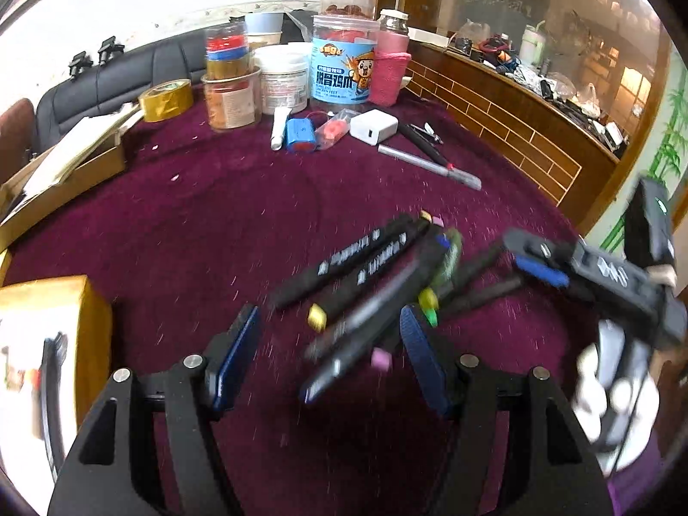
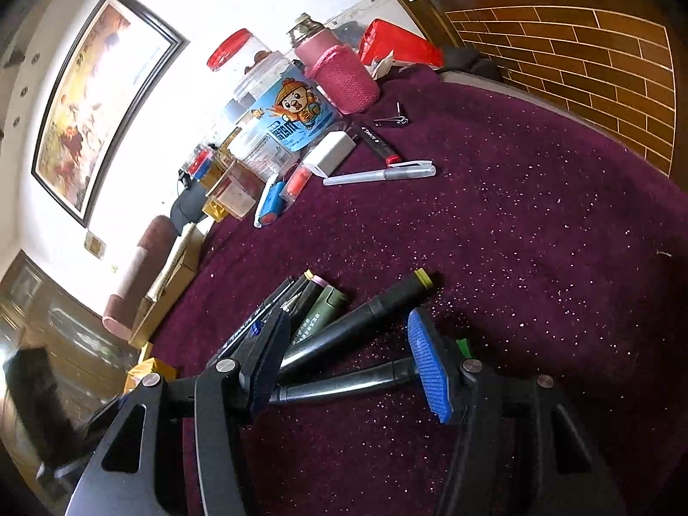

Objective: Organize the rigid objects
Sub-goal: 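Close the left gripper on the black markers and pick one out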

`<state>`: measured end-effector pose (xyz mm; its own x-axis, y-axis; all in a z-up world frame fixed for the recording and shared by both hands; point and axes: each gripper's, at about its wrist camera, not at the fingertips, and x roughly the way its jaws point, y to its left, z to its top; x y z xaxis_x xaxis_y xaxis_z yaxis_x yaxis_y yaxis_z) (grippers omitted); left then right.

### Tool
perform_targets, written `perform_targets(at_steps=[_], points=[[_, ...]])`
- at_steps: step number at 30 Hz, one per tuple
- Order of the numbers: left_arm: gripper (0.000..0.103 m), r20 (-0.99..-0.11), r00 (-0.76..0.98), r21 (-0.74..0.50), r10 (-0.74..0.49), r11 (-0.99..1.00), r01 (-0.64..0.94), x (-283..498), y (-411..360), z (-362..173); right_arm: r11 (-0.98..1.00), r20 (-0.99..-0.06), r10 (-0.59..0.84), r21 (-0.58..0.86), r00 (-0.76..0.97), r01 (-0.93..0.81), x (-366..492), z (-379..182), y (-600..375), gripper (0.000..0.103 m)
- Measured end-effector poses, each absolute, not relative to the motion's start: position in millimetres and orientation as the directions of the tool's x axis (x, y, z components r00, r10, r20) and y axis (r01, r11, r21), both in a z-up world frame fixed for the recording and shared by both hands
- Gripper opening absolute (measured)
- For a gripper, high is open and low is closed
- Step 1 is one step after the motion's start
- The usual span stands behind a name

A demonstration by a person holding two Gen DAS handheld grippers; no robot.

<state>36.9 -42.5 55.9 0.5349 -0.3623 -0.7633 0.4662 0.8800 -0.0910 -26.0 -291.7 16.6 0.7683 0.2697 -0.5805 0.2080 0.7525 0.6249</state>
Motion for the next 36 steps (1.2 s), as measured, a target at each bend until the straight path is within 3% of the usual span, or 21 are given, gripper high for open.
perform_targets(at_steps=[6,10,12,13,14,20,32,36], points=[[0.065,-0.783,0.538,-0.016,-0.313,0.874,0.486,79.5,-75.1,37.9,0.762,-0.586,0.269,0.615,0.764,0.203,-24.2,15.2,-289.6,0.052],[0.065,-0.839,0.438,-0.055,-0.322,0.852,0.521,86.3,-88.0,9.6,0.771,-0.587,0.268,0.606,0.764,0.195,-23.4,14.9,-287.3,0.052],[0.054,-0.832,0.469,0.021,-0.297,0.827,0.561,71.9,-93.1,8.5,0.775,-0.591,0.269,0.602,0.76,0.193,-21.9,14.6,-286.2,0.052],[0.034,-0.83,0.452,-0.002,-0.326,0.813,0.582,65.5,-91.5,9.7,0.777,-0.593,0.271,0.599,0.759,0.191,-21.3,14.5,-285.6,0.052],[0.027,-0.834,0.429,-0.031,-0.348,0.805,0.592,58.2,-88.9,11.9,0.78,-0.594,0.269,0.597,0.758,0.191,-21.2,14.6,-285.2,0.052],[0.027,-0.843,0.397,-0.03,-0.362,0.769,0.639,10.5,-74.1,14.9,0.778,-0.592,0.274,0.6,0.758,0.188,-24.0,14.3,-285.1,0.052],[0.028,-0.789,0.374,-0.266,-0.488,0.819,0.508,40.5,-43.9,25.6,0.784,-0.588,0.28,0.596,0.759,0.173,-23.6,14.1,-282.5,0.054],[0.029,-0.769,0.337,-0.319,-0.543,0.783,0.534,33.1,-39.3,30.4,0.793,-0.592,0.282,0.587,0.755,0.163,-22.9,15.1,-279.1,0.056]])
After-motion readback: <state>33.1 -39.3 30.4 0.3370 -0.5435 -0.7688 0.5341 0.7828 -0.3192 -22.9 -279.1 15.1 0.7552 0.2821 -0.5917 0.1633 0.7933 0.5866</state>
